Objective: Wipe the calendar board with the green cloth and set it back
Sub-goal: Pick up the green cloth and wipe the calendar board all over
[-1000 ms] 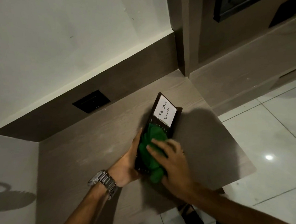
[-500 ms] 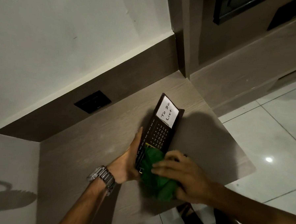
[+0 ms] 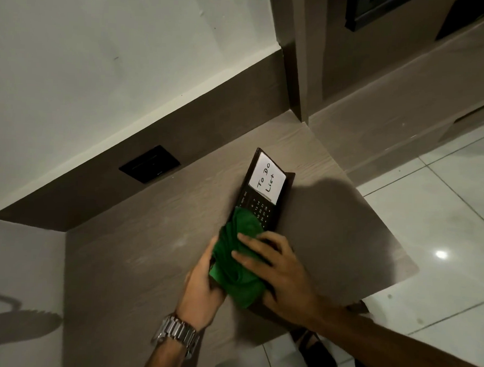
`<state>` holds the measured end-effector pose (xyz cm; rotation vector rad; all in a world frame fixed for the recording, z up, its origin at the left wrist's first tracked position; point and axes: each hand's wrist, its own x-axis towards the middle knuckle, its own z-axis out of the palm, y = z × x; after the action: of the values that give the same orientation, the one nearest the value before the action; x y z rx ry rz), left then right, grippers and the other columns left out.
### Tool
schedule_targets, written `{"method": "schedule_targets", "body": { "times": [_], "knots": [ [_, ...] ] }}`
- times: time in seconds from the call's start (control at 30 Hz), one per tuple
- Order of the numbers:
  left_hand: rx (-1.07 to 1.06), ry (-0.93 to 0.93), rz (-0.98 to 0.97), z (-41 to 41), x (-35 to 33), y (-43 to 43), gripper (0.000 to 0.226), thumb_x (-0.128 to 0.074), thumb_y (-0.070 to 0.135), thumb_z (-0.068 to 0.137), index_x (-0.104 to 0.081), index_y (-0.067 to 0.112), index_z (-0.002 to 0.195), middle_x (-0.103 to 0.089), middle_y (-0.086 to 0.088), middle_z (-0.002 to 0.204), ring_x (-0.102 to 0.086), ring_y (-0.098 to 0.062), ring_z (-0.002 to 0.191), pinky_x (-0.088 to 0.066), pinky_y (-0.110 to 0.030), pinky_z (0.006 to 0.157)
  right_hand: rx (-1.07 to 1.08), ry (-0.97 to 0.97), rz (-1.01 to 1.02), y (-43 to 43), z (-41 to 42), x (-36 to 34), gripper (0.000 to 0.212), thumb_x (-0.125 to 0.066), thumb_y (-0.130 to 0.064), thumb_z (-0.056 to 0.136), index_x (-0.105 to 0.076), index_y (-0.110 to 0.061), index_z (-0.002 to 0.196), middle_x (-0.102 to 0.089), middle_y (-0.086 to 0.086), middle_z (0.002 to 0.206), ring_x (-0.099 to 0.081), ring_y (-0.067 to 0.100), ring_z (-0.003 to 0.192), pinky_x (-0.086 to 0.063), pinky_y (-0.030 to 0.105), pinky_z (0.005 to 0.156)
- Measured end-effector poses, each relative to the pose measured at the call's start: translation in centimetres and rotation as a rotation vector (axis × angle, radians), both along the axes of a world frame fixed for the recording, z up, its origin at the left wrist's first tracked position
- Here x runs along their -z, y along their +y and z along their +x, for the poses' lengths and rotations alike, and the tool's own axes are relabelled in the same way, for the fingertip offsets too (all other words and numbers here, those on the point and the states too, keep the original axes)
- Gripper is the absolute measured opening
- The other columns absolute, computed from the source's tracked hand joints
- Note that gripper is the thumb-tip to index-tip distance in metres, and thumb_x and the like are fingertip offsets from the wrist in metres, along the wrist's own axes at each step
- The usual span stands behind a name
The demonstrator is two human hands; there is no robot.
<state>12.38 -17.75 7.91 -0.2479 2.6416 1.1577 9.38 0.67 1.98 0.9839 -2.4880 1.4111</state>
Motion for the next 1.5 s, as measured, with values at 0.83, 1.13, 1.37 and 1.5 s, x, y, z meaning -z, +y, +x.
{"method": "schedule_targets", "body": {
  "times": [0.83,1.13,1.37,1.5],
  "knots": [
    [0.114,-0.111,-0.146,-1.0,-1.2,-0.4,0.048,-0.070,0.006,0.087,-0.056,0.027,0.128,-0.067,-0.001,0.119,-0.067,-0.026,0.111,-0.054,-0.013,0.079,0.000,0.295,0.194,-1.1,-0.4,1.5,0.067,-0.080,-0.031,0.076,-0.049,-0.028,0.135,-0.036,0.001,0.149,-0.035,0.031,0.130,-0.045,0.046,0.089],
    [0.071,-0.118,-0.126,-1.0,-1.7,-0.1,0.048,-0.074,0.009,0.084,-0.051,0.043,0.110,-0.067,0.005,0.105,-0.069,-0.017,0.091,-0.061,-0.042,0.081,-0.002,0.328,0.215,-1.3,-1.9,0.3,0.070,-0.085,-0.024,0.068,-0.056,-0.025,0.132,-0.039,0.004,0.142,-0.038,0.033,0.124,-0.048,0.048,0.086],
    [0.082,-0.153,-0.167,-1.0,-1.6,0.4,0.086,-0.073,0.015,0.086,-0.022,0.030,0.153,-0.042,-0.009,0.155,-0.043,-0.032,0.140,-0.040,-0.059,0.111,0.329,0.096,0.341,3.3,-8.6,1.4,0.068,-0.082,-0.005,0.068,-0.061,-0.022,0.131,-0.050,0.015,0.142,-0.043,0.044,0.126,-0.047,0.061,0.088],
    [0.052,-0.152,-0.151,-0.9,-1.7,0.6,0.084,-0.073,0.016,0.086,-0.024,0.037,0.151,-0.047,-0.010,0.151,-0.050,-0.039,0.132,-0.046,-0.062,0.104,0.226,0.148,0.350,2.8,-4.8,2.8,0.063,-0.087,-0.016,0.067,-0.066,-0.023,0.126,-0.058,0.010,0.136,-0.050,0.041,0.122,-0.051,0.054,0.085]
  ]
}}
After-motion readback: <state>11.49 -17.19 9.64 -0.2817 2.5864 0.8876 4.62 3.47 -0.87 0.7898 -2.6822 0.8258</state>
